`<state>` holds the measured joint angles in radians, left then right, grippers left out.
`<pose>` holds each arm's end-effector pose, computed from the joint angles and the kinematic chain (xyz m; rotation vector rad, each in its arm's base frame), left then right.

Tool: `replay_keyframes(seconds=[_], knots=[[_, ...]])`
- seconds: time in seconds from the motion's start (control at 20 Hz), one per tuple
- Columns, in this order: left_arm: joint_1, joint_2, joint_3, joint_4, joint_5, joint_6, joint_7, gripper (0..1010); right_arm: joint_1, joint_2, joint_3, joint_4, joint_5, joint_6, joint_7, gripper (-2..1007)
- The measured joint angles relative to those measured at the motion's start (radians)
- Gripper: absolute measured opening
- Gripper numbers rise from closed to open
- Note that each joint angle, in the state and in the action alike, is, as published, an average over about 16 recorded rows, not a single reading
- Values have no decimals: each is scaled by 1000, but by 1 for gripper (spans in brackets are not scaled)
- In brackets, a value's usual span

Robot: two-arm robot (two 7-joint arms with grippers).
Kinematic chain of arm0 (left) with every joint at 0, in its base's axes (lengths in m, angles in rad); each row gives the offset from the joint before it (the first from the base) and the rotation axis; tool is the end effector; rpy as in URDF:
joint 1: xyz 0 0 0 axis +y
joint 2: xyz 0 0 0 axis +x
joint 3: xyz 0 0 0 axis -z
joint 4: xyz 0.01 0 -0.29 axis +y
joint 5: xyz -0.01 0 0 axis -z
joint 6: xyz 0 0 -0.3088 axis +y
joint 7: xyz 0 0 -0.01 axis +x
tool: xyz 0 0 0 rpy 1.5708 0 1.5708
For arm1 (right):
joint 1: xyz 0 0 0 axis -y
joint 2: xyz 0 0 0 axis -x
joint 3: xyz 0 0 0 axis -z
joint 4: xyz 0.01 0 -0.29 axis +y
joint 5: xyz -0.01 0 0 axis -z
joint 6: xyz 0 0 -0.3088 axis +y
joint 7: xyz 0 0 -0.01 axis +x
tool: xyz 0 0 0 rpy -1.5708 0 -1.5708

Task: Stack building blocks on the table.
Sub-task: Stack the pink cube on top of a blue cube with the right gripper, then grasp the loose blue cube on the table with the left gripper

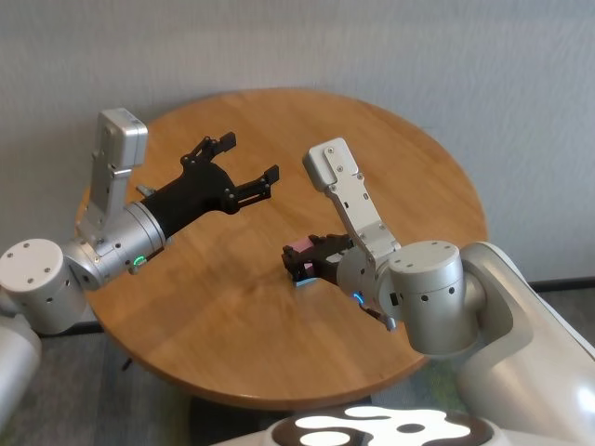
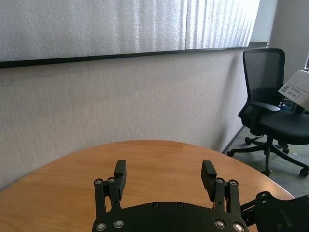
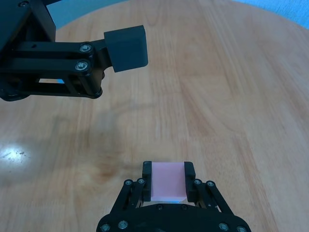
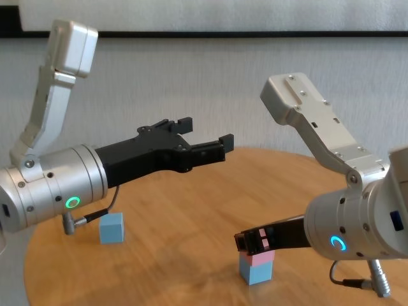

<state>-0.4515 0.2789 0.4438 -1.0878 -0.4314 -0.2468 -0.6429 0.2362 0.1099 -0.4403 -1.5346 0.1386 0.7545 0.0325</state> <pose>0.4361 0.0043 -0.3014 -0.0583 -0.0828 0.6852 0.3633 0.1037 -0.2536 -0.5799 0.3124 -1.0902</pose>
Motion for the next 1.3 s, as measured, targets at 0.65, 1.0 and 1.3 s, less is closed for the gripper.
replay_keyframes(seconds=[0.65, 1.0, 1.3], knots=[[0, 0, 0, 0, 0, 0, 0, 1001, -1, -5, 4, 4, -7, -1, 7, 384], [0, 0, 0, 0, 0, 0, 0, 1002, -1, -4, 3, 4, -6, 0, 5, 521], [0, 0, 0, 0, 0, 0, 0, 1002, -3, -3, 4, 1, -6, -5, 4, 719]])
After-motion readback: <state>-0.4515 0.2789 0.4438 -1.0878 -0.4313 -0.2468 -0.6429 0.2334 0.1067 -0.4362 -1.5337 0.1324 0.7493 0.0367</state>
